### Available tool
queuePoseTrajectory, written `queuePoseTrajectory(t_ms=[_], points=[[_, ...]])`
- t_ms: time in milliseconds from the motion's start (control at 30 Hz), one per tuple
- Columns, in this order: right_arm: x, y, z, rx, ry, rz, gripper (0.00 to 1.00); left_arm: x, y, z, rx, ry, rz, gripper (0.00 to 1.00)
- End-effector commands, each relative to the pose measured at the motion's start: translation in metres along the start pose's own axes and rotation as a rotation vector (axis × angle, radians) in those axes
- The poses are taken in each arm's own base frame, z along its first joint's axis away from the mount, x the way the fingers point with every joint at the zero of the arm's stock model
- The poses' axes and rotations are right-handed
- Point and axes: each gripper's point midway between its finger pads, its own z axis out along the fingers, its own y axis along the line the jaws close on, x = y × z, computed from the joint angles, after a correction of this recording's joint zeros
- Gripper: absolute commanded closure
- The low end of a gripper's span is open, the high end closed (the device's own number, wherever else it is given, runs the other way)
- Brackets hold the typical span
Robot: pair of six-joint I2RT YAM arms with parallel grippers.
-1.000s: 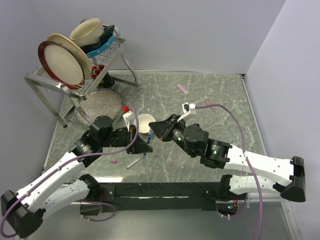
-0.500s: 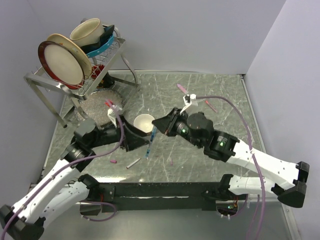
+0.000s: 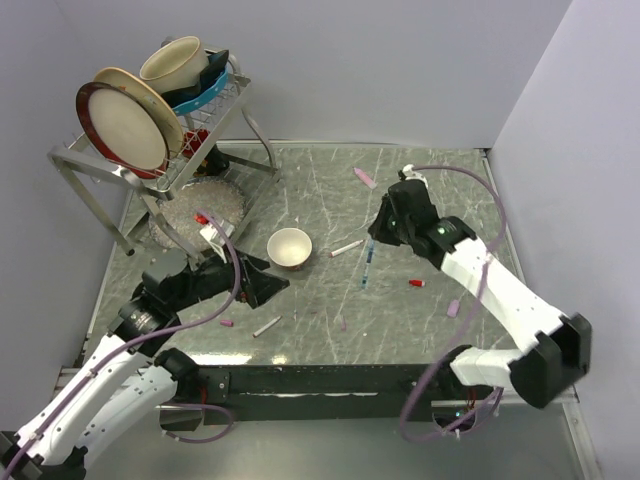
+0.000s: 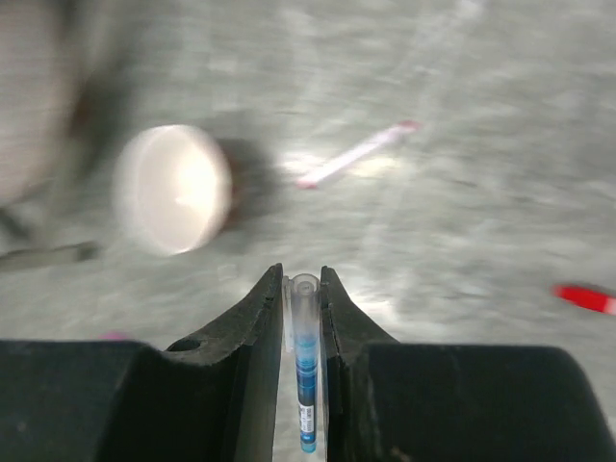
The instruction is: Insert the pens into the pen caps
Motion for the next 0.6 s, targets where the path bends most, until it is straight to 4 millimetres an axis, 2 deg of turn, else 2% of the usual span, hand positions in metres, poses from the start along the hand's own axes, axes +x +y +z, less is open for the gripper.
queuePoseTrajectory(t_ms=[0, 33, 100, 133, 200, 233, 433, 567], points=[[0.004, -0.048, 0.028, 0.152, 0.089, -0.036, 1.00, -0.009, 0.025, -0.004, -0.137, -0.063, 0.041, 0.00], [0.010, -0.056, 0.042, 0.184, 0.124, -0.037, 1.00, -0.010, 0.026, -0.006, -0.150, -0.072, 0.044, 0.00], [0.003, -0.067, 0.054, 0.225, 0.123, -0.032, 1.00, -0.012, 0.026, -0.011, -0.159, -0.087, 0.056, 0.01], [0.009, -0.076, 0.067, 0.264, 0.159, -0.033, 0.98, -0.013, 0.026, -0.013, -0.165, -0.093, 0.058, 0.01], [0.003, -0.086, 0.077, 0.307, 0.161, -0.024, 0.95, -0.015, 0.024, -0.017, -0.160, -0.112, 0.064, 0.01], [0.008, -0.093, 0.088, 0.333, 0.185, -0.024, 0.92, -0.016, 0.024, -0.018, -0.163, -0.120, 0.069, 0.01], [0.009, -0.111, 0.122, 0.400, 0.225, -0.056, 0.86, -0.021, 0.020, -0.024, -0.161, -0.152, 0.079, 0.01], [0.005, -0.111, 0.138, 0.404, 0.231, -0.076, 0.82, -0.022, 0.020, -0.024, -0.162, -0.155, 0.083, 0.01]])
